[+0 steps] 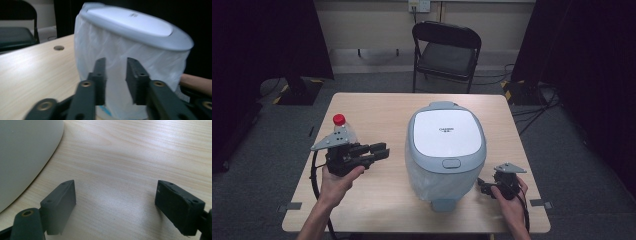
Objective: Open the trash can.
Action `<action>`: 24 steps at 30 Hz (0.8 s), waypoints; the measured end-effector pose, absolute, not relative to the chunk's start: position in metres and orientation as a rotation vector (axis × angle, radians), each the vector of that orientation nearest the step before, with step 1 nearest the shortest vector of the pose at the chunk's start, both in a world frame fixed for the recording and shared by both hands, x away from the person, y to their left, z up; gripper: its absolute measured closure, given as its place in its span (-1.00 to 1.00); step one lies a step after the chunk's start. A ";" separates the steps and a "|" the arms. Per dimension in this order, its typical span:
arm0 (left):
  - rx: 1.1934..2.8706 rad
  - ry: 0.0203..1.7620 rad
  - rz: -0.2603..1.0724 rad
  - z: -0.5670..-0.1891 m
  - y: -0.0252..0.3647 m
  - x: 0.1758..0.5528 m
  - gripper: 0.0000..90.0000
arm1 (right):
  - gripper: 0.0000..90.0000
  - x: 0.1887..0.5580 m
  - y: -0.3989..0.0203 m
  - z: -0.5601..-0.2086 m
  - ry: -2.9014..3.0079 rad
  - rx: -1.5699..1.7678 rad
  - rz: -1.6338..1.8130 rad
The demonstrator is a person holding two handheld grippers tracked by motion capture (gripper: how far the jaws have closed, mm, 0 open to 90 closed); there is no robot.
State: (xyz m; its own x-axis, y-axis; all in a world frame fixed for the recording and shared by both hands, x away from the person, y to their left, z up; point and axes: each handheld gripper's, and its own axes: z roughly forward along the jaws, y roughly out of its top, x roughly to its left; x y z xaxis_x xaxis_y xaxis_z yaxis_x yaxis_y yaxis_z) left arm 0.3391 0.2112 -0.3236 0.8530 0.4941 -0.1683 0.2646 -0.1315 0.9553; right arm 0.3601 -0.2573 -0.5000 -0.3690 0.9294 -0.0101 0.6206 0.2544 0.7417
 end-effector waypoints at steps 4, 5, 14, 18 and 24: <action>1.699 0.536 0.251 -0.308 0.205 0.335 0.96 | -0.65 0.360 -0.257 -0.500 2.082 1.406 0.916; 1.678 0.510 0.250 -0.299 0.199 0.334 1.00 | -0.65 0.360 -0.257 -0.500 2.081 1.407 0.916; 1.741 0.353 0.174 -0.276 0.140 0.327 1.00 | -0.65 0.360 -0.257 -0.500 2.082 1.406 0.915; 1.788 0.293 0.134 -0.274 0.108 0.325 1.00 | -0.65 0.360 -0.257 -0.500 2.082 1.406 0.916; 1.881 0.260 0.111 -0.282 0.071 0.326 1.00 | -0.65 0.360 -0.257 -0.500 2.083 1.405 0.915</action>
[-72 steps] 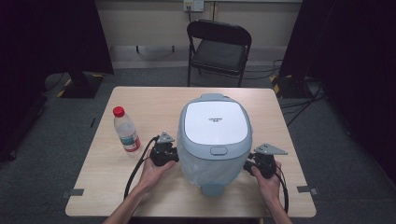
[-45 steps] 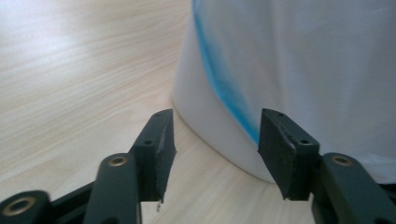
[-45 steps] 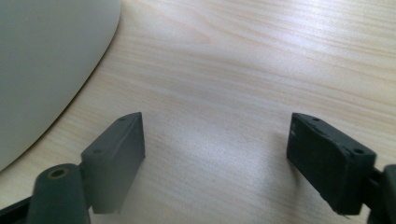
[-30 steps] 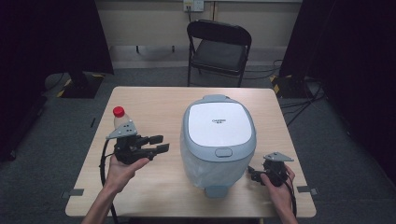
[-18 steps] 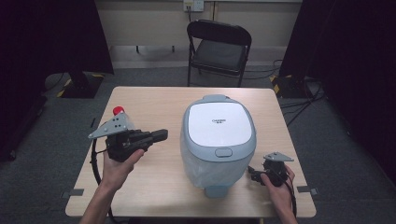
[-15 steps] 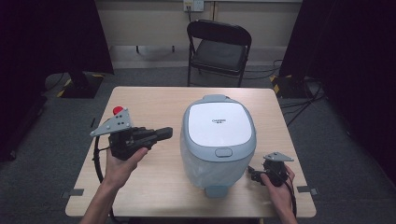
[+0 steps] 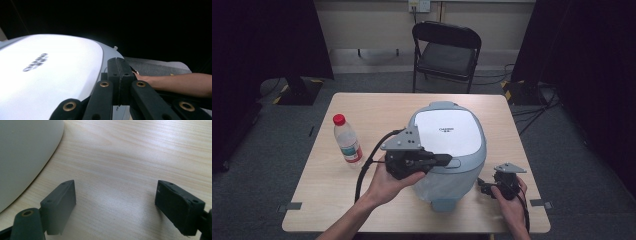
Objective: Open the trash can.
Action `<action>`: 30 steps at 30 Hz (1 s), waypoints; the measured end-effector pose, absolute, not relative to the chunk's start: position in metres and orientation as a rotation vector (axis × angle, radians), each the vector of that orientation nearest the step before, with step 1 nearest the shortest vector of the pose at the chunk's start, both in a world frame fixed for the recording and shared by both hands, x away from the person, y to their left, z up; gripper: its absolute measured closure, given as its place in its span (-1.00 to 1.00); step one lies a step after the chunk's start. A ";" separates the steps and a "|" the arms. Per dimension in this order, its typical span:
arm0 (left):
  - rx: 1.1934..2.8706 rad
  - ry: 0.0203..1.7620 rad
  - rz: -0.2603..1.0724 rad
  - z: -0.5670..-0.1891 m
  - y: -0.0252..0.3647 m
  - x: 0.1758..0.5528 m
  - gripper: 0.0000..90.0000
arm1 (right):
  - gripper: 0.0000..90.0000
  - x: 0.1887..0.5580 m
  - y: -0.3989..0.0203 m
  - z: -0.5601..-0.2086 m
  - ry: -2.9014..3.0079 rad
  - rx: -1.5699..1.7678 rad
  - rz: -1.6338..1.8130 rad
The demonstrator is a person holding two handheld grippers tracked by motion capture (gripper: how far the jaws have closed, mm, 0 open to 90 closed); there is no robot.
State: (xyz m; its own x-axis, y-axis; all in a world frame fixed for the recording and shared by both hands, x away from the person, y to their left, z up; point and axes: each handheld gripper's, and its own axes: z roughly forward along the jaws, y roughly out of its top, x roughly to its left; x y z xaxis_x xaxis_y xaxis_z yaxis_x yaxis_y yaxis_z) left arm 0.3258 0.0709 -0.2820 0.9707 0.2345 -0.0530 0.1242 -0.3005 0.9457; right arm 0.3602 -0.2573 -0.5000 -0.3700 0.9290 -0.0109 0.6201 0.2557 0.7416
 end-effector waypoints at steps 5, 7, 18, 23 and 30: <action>1.887 0.274 0.122 -0.288 0.067 0.327 1.00 | -0.65 0.360 -0.257 -0.500 2.083 1.405 0.915; 1.893 0.256 0.163 -0.288 0.067 0.325 1.00 | -0.65 0.360 -0.257 -0.500 2.083 1.405 0.915; 1.909 0.238 0.132 -0.287 0.065 0.328 1.00 | -0.65 0.361 -0.257 -0.500 2.084 1.402 0.915; 1.890 0.247 0.093 -0.288 0.068 0.331 1.00 | -0.66 0.361 -0.257 -0.500 2.084 1.405 0.913; 1.796 0.305 0.091 -0.289 0.097 0.335 0.73 | -0.66 0.361 -0.257 -0.500 2.084 1.405 0.914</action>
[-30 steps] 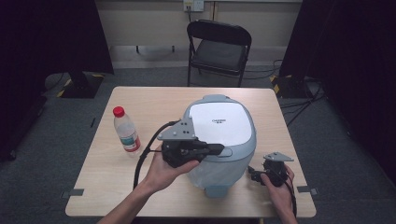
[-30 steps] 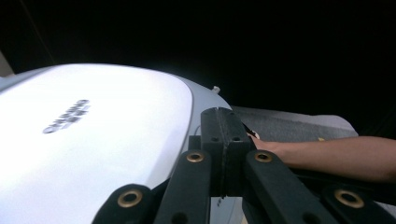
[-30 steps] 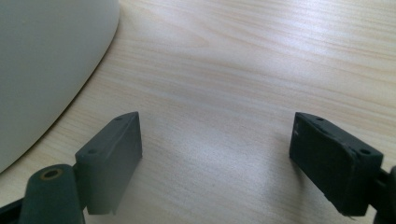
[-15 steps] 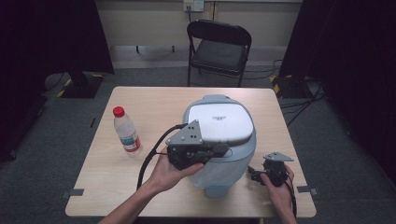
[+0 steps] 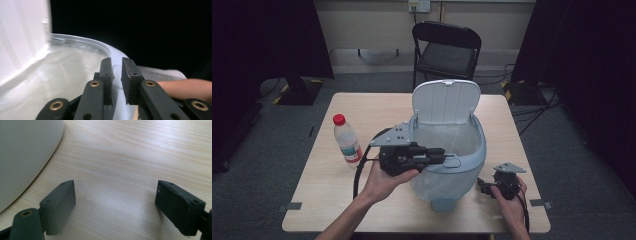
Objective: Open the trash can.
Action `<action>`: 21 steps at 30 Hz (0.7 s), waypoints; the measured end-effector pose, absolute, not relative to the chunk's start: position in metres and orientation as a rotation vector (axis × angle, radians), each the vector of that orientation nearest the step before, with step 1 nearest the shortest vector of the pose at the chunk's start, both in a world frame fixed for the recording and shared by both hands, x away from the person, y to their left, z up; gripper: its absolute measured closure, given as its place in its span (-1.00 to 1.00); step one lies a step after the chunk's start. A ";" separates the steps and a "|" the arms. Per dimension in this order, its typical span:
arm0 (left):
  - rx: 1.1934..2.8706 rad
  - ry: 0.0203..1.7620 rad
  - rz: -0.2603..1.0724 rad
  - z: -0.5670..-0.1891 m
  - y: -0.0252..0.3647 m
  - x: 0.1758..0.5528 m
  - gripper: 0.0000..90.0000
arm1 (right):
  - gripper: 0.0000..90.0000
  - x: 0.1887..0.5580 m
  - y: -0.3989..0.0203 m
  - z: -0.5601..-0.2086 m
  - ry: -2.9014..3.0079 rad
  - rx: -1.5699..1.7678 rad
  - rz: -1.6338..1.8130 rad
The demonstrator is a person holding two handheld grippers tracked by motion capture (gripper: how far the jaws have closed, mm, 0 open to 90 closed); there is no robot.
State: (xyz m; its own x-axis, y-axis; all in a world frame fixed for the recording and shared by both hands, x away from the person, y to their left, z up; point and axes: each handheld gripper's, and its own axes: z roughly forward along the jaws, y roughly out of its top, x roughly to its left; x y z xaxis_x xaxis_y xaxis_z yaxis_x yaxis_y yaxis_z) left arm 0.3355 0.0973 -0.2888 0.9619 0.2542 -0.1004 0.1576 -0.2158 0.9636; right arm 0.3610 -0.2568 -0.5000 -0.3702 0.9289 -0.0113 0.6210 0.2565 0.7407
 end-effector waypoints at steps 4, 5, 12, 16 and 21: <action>1.741 0.355 0.098 -0.289 0.122 0.337 0.51 | -0.66 0.361 -0.257 -0.500 2.084 1.405 0.914; 1.721 0.371 0.100 -0.289 0.130 0.338 0.48 | -0.66 0.361 -0.257 -0.500 2.084 1.405 0.914; 1.680 0.453 0.170 -0.289 0.170 0.342 0.26 | -0.66 0.361 -0.257 -0.500 2.084 1.405 0.914; 1.674 0.525 0.198 -0.300 0.190 0.345 0.19 | -0.66 0.361 -0.257 -0.500 2.083 1.404 0.913; 1.732 0.593 0.186 -0.328 0.205 0.350 0.06 | -0.66 0.362 -0.256 -0.500 2.079 1.410 0.911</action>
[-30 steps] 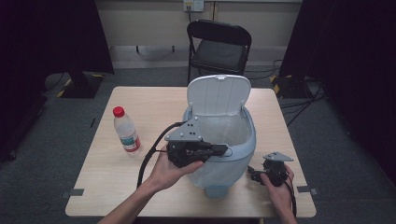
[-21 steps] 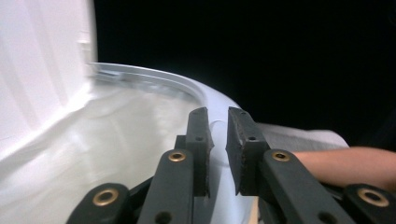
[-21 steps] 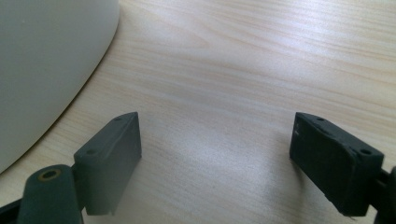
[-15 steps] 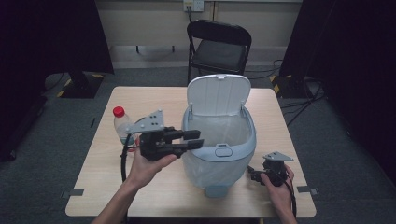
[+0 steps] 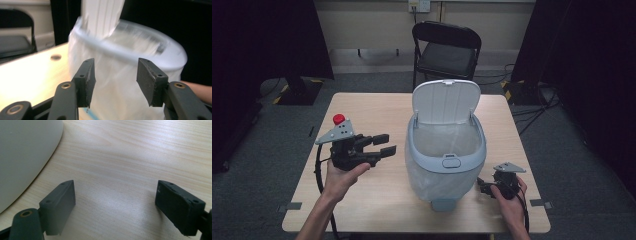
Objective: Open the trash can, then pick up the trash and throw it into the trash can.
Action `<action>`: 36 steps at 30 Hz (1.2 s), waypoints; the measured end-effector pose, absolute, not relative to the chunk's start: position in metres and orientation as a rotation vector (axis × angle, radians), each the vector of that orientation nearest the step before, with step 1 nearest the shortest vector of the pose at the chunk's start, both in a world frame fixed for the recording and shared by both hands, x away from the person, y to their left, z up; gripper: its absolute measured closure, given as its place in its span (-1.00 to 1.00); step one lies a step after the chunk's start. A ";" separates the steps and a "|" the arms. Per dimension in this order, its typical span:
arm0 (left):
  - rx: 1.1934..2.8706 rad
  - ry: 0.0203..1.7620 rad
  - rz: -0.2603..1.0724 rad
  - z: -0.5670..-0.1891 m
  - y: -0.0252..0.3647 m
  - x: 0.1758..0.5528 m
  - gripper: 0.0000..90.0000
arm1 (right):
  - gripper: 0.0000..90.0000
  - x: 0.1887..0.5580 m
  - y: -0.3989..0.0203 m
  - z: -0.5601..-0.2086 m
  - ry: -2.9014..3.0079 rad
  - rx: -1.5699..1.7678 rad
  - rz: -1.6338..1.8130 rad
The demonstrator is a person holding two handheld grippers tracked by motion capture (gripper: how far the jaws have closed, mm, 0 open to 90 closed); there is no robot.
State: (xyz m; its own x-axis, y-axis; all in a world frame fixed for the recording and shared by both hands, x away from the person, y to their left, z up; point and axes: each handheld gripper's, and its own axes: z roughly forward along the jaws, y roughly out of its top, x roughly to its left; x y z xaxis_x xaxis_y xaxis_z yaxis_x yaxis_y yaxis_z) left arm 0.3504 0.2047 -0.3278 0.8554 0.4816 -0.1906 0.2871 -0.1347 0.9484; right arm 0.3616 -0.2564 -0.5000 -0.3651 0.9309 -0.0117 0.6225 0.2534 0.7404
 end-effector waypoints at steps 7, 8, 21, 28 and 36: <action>1.822 0.683 0.245 -0.365 0.217 0.346 -0.12 | -0.66 0.362 -0.256 -0.500 2.079 1.409 0.910; 1.843 0.697 0.251 -0.374 0.220 0.345 -0.12 | -0.66 0.362 -0.256 -0.500 2.079 1.409 0.910; 1.871 0.931 0.267 -0.439 0.262 0.339 -0.32 | -0.66 0.362 -0.257 -0.500 2.079 1.409 0.910; 1.879 1.031 0.301 -0.451 0.284 0.343 -0.35 | -0.66 0.362 -0.257 -0.500 2.079 1.409 0.910; 1.816 1.169 0.321 -0.462 0.310 0.358 -0.49 | -0.66 0.362 -0.257 -0.500 2.081 1.409 0.912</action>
